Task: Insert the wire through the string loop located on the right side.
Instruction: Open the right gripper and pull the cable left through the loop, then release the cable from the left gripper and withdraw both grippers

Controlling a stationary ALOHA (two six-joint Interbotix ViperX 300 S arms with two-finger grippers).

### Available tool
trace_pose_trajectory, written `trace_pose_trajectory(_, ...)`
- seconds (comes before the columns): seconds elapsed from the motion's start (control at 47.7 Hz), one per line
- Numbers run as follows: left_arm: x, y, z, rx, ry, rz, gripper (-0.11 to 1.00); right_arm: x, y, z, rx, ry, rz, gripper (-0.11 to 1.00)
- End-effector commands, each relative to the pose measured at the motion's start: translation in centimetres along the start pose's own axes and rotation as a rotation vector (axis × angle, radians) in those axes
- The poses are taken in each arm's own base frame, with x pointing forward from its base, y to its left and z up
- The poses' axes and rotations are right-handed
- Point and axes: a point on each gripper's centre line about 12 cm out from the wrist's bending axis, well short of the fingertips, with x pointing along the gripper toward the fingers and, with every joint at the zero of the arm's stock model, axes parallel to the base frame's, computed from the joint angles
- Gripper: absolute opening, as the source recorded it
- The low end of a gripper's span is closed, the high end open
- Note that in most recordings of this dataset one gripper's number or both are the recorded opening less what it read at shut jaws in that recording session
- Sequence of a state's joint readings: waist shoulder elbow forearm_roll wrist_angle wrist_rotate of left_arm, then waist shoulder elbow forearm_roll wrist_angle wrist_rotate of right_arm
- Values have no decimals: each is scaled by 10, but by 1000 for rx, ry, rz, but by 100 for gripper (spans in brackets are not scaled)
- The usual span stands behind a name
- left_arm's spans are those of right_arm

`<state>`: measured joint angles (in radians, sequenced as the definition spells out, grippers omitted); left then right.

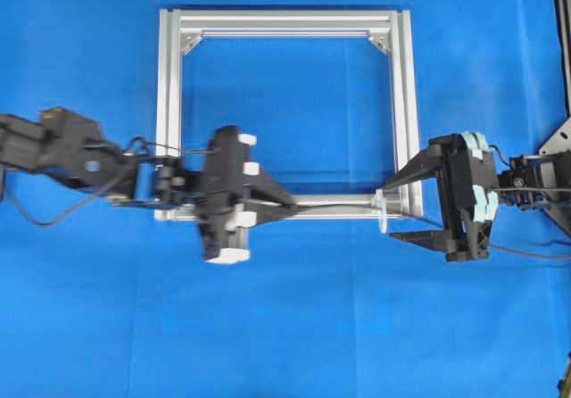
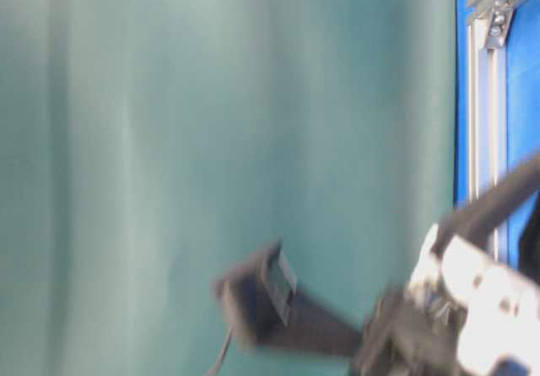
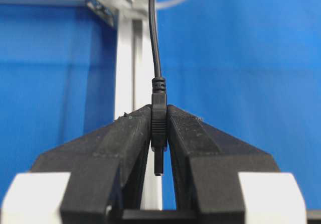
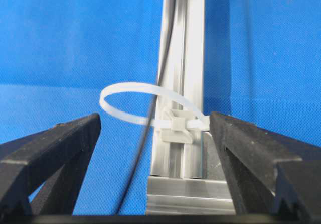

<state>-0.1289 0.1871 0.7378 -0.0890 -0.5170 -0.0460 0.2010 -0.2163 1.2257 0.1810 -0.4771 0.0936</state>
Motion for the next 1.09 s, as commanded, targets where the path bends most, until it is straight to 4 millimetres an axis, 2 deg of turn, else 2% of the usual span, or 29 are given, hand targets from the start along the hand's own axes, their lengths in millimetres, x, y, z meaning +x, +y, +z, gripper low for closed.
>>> trace_pose_trajectory(0.0,-28,-3,2,0,-22,-13,8,1,3,10,3,-32,8,94)
trace_pose_trajectory(0.378,-106,5,-52,3,9,-12,8,-1,3,13,16,-48,8,94)
trace_pose_trajectory(0.608,-142,9,-81,-28,60,-13,8,-1,3,13,16,-48,8,93)
trace_pose_trajectory(0.734,-149,8,-89,-22,84,-20,8,-1,3,14,16,-49,9,93)
trace_pose_trajectory(1.07,-148,8,-96,1,151,-16,8,-1,3,15,17,-55,9,93)
